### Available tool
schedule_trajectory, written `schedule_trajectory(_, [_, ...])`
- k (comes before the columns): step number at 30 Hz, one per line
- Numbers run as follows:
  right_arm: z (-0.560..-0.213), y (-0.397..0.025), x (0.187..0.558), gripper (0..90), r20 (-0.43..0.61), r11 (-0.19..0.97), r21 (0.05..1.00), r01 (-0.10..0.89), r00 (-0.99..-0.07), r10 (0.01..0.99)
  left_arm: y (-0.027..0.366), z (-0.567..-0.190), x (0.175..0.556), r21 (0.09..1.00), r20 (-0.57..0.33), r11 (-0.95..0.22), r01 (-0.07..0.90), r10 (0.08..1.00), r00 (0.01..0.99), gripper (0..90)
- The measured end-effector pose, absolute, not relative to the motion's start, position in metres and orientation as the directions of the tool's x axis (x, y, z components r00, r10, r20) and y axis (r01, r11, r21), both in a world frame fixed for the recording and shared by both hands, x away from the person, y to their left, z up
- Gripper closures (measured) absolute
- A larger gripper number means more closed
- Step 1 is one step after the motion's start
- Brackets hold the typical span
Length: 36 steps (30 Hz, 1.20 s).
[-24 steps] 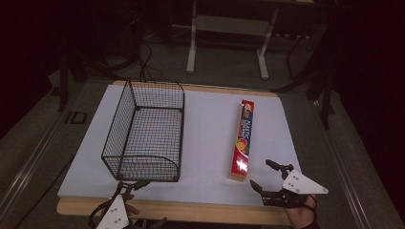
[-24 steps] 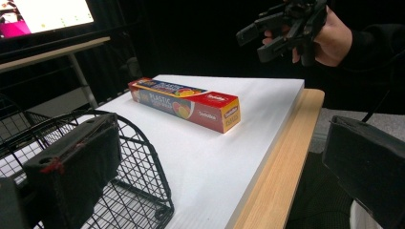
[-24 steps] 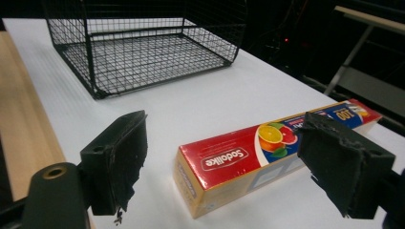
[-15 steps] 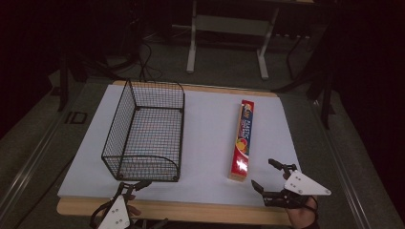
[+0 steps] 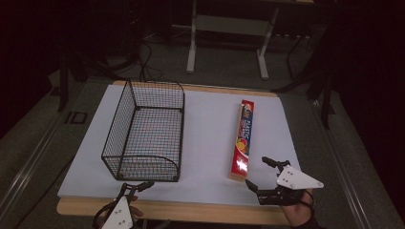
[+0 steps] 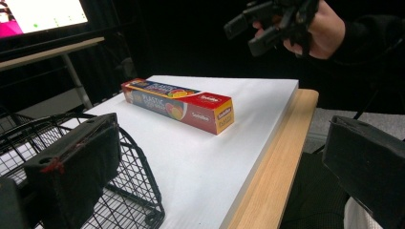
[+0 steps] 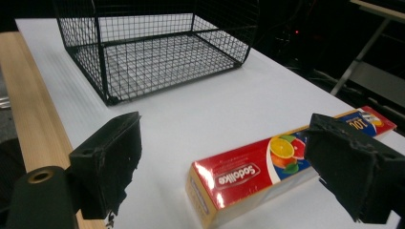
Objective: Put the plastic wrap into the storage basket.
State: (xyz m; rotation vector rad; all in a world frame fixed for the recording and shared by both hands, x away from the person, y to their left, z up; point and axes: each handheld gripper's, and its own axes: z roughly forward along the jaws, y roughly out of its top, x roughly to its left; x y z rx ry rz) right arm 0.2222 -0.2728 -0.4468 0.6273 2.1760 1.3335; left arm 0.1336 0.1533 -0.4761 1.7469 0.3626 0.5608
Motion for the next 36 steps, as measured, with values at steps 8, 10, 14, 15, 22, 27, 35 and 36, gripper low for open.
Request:
schedule_trajectory(8, [-0.433,-0.265,0.241,10.6,-0.191,0.419,0.899,0.129,-0.745,0.639,0.154,-0.476,0.135,0.969,0.172,-0.245,-0.046,0.524,0.834,0.0])
schedule_trajectory(10, [-0.432,-0.26,0.248,10.6,-0.209,0.446,0.885,0.129,-0.746,0.632,0.154,-0.476,0.135,0.968,0.173,-0.245,-0.046,0.524,0.834,0.0])
schedule_trajectory(14, [-0.432,-0.253,0.261,10.6,-0.192,0.437,0.887,0.147,-0.745,0.639,0.154,-0.476,0.135,0.969,0.17,-0.244,-0.045,0.522,0.836,0.0])
schedule_trajectory(15, [-0.433,-0.251,0.265,10.6,-0.196,0.44,0.886,0.147,-0.74,0.643,0.154,-0.476,0.135,0.969,0.169,-0.243,-0.045,0.521,0.836,0.0])
schedule_trajectory(22, [-0.433,-0.24,0.285,9.8,-0.189,0.428,0.887,0.172,-0.709,0.679,0.155,-0.476,0.135,0.97,0.167,-0.241,-0.043,0.523,0.836,0.0])
schedule_trajectory(27, [-0.43,-0.237,0.299,9.8,-0.182,0.418,0.884,0.209,-0.669,0.721,0.155,-0.476,0.135,0.969,0.169,-0.244,-0.044,0.522,0.836,0.0])
schedule_trajectory(35, [-0.431,-0.235,0.323,9.8,-0.12,0.389,0.871,0.3,-0.639,0.76,0.155,-0.475,0.135,0.968,0.171,-0.247,-0.044,0.52,0.837,0.0])
schedule_trajectory(36, [-0.432,-0.234,0.325,9.8,-0.121,0.386,0.871,0.304,-0.628,0.768,0.155,-0.475,0.135,0.968,0.172,-0.248,-0.045,0.52,0.836,0.0])
